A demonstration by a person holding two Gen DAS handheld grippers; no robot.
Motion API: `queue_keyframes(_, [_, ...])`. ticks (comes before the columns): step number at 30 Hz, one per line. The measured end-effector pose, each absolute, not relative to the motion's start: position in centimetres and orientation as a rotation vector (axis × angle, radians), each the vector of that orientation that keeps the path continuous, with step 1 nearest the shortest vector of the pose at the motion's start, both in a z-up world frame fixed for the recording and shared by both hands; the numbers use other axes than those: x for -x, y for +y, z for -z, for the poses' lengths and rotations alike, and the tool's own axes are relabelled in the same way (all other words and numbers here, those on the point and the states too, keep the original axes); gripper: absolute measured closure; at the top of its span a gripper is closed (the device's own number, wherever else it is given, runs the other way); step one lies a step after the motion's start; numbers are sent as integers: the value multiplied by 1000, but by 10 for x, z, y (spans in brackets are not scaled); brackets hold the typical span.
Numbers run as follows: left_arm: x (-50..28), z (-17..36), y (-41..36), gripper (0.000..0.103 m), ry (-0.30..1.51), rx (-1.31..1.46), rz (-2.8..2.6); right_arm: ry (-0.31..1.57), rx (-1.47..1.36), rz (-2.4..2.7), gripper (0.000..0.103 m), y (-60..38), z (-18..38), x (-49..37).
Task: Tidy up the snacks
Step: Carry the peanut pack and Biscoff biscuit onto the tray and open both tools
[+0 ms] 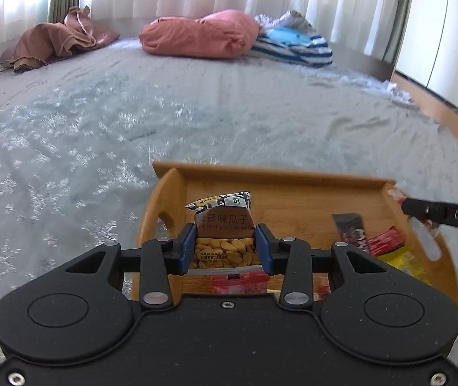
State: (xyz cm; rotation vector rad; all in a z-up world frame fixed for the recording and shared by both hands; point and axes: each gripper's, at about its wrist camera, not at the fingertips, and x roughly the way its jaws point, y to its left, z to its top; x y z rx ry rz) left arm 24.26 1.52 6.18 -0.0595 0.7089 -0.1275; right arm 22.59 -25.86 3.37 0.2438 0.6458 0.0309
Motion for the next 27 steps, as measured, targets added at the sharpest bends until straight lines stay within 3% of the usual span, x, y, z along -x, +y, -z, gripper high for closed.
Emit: queue_keyframes(27, [-260, -24, 2, 65, 767, -11, 126, 682, -165, -37, 64, -227, 1, -250])
